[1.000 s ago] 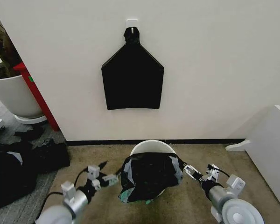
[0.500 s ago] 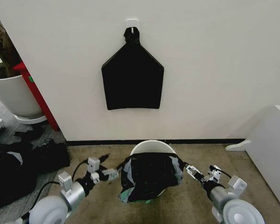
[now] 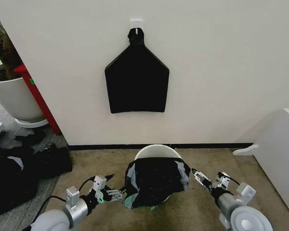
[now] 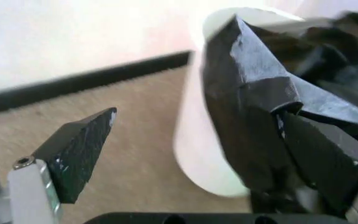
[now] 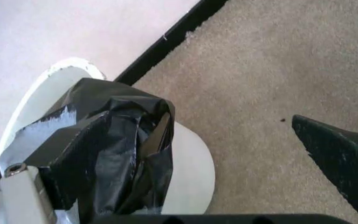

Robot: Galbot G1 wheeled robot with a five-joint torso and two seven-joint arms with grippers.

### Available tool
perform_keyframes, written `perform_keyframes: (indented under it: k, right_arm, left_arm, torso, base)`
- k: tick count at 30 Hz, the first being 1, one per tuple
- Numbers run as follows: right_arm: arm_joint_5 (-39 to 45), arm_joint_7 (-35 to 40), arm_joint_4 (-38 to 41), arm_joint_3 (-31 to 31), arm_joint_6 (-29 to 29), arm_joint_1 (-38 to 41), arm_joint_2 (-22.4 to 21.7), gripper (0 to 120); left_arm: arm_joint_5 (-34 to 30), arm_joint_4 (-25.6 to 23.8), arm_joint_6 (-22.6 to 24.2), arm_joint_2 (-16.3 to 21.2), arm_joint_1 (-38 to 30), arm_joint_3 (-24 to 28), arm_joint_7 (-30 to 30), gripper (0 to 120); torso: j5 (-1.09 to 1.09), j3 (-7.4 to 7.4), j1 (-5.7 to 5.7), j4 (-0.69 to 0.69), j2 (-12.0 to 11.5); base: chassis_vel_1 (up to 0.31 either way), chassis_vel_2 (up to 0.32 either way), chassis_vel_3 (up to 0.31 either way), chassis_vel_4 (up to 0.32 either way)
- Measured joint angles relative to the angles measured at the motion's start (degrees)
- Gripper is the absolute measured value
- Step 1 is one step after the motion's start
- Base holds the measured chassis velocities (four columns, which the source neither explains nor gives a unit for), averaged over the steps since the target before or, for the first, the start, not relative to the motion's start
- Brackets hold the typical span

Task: Place the garbage bag over the trash bin.

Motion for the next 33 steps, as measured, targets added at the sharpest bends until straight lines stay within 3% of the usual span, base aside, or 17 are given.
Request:
perform_keyframes:
  k: [5,14,18,25,33]
  right_arm:
    - [-0.1,0.0,0.3,-0.1,0.2,-0.5,0.2,100]
    - [-0.1,0.1,0.5,0.3,0.4,-0.8,0.3,100]
    - [-0.1,0.3,0.8,0.3,0.5,-0.9,0.3,100]
    - [2.2,0.3,1.3,1.3,0.2,-1.2,0.4,100]
    - [2.5,0.1,1.7,1.7,0.1,-1.2,0.6,100]
  left_arm:
    - [-0.5,4.2,0.3,-0.5,-6.1,1.9,0.0,100]
    - [-0.7,9.2,-0.2,-2.3,-10.2,6.2,0.5,100]
    - [-0.6,8.6,-1.1,-2.6,-9.9,6.4,0.7,100]
    - [0.2,4.2,-3.3,-0.1,-2.7,0.0,4.3,100]
    - [0.1,4.8,-5.4,0.5,-0.8,-1.4,4.3,100]
  torso:
    - [0.0,0.0,0.0,-0.01,0.0]
    - [0.0,0.0,0.0,0.0,0.0]
    - [0.0,0.0,0.0,-0.01,0.0]
    - [0.02,0.0,0.0,0.01,0.0]
    - [0.01,0.0,0.0,0.01,0.0]
  base:
    - [0.0,0.0,0.0,0.0]
    - [0.0,0.0,0.0,0.0]
    - [0.0,0.0,0.0,0.0]
    - [0.0,0.0,0.0,0.0]
    - [0.0,0.0,0.0,0.0]
